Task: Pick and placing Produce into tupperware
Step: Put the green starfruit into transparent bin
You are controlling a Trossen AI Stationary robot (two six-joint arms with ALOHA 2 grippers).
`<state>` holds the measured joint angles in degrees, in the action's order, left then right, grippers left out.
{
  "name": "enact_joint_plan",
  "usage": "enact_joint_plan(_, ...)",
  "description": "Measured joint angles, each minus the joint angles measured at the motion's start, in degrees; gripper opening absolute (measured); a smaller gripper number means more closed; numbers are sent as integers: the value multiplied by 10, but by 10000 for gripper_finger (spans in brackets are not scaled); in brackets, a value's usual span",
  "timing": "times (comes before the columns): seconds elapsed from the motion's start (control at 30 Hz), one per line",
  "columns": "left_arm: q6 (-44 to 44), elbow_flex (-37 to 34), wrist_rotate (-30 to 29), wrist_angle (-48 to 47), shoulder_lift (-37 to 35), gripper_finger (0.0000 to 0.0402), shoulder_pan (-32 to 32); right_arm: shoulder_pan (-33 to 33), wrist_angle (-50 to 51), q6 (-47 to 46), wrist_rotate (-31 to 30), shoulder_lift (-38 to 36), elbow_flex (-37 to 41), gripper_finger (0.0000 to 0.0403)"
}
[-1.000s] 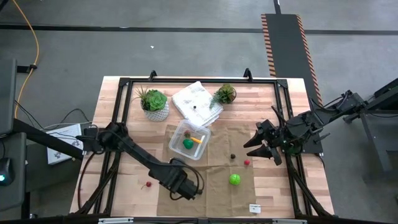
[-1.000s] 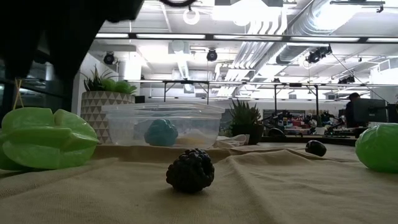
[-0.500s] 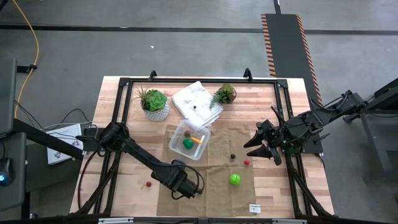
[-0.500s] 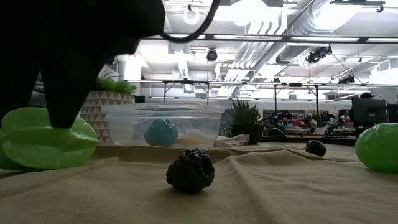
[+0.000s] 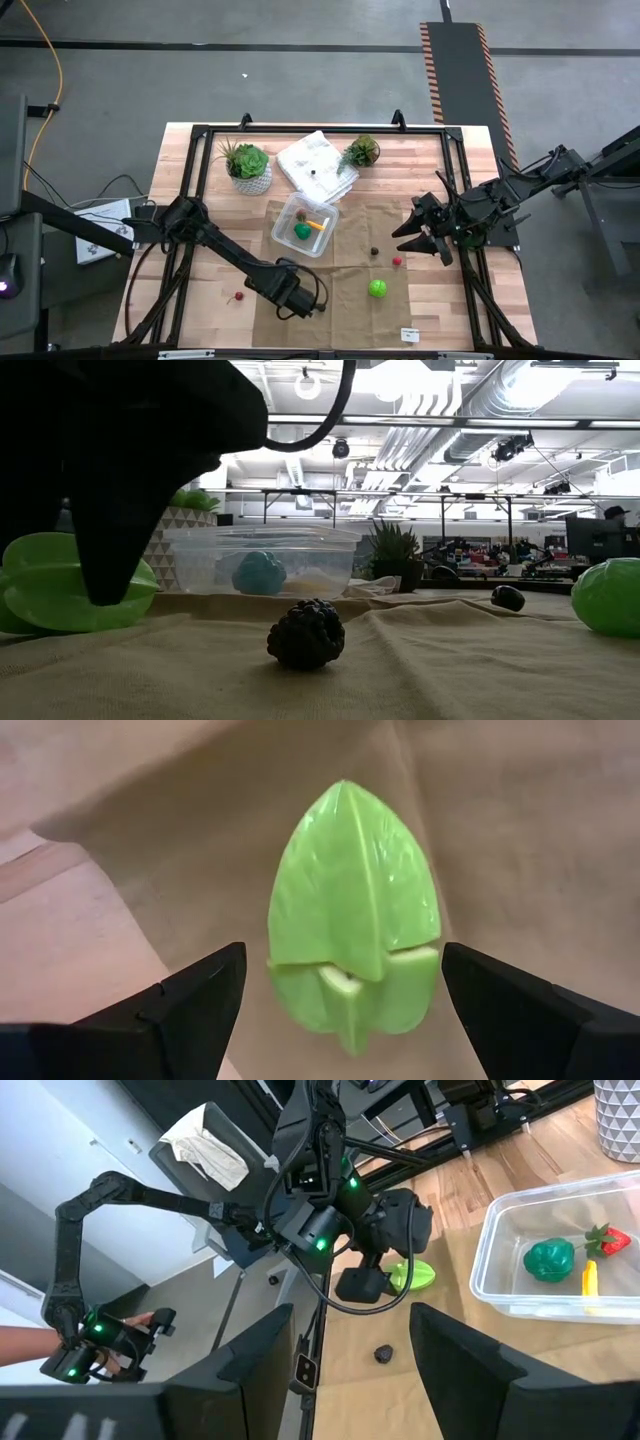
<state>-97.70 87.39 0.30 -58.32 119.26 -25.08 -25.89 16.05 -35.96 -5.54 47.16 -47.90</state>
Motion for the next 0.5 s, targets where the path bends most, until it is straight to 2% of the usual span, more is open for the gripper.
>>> enact_joint_plan(0.5, -1, 0, -25, 18, 0, 326, 15, 0, 0, 0, 0, 0, 0, 190)
